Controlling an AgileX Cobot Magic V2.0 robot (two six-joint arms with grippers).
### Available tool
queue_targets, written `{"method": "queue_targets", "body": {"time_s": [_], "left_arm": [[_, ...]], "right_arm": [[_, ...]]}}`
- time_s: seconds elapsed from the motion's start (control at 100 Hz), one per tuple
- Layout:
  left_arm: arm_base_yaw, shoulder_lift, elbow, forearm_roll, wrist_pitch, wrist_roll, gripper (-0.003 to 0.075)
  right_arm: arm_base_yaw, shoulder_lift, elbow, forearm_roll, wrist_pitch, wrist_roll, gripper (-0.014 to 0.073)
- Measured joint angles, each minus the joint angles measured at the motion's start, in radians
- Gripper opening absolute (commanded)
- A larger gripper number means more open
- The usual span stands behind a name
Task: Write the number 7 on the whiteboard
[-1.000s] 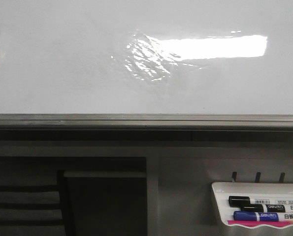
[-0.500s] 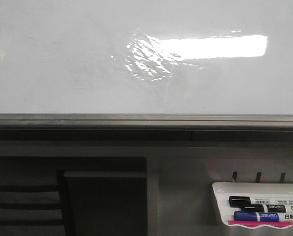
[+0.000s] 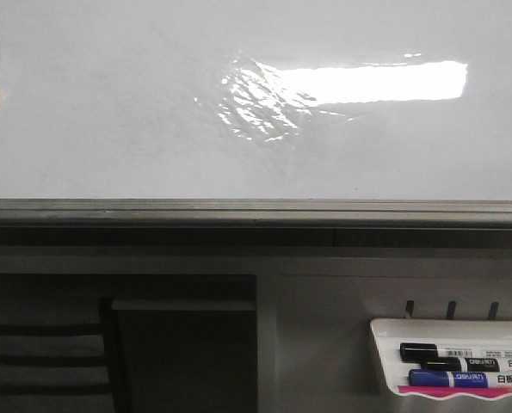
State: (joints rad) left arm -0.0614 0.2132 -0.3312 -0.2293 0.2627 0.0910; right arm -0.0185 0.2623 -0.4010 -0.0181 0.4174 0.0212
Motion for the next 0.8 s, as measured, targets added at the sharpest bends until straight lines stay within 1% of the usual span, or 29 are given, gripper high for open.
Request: {"method": "queue_targets", "body": {"time_s": [0.1, 0.2, 0.36, 0.55, 0.8], "left_arm": [[0.000, 0.103, -0.085, 0.000, 0.060, 0.000, -0.0020], [0.000, 0.200, -0.151, 0.000, 0.092, 0.010, -0.0020], [0.000, 0.295, -0.175, 0.000, 0.110, 0.018, -0.0020], [0.000, 0.338, -0.178, 0.000, 0.116, 0.018, -0.0020], [0.000, 0.339, -0.178, 0.000, 0.116, 0.018, -0.0020]], "right_arm": [[0.000, 0.092, -0.084, 0.002, 0.065, -0.030, -0.0071], [0.000, 0.171, -0.147, 0.002, 0.089, -0.044, -0.0071], [0.000, 0.238, -0.170, 0.002, 0.094, -0.052, -0.0071], [0.000, 0.246, -0.173, 0.003, 0.085, -0.055, -0.0071], [0.000, 0.246, -0.173, 0.003, 0.081, -0.055, -0.0071]]}}
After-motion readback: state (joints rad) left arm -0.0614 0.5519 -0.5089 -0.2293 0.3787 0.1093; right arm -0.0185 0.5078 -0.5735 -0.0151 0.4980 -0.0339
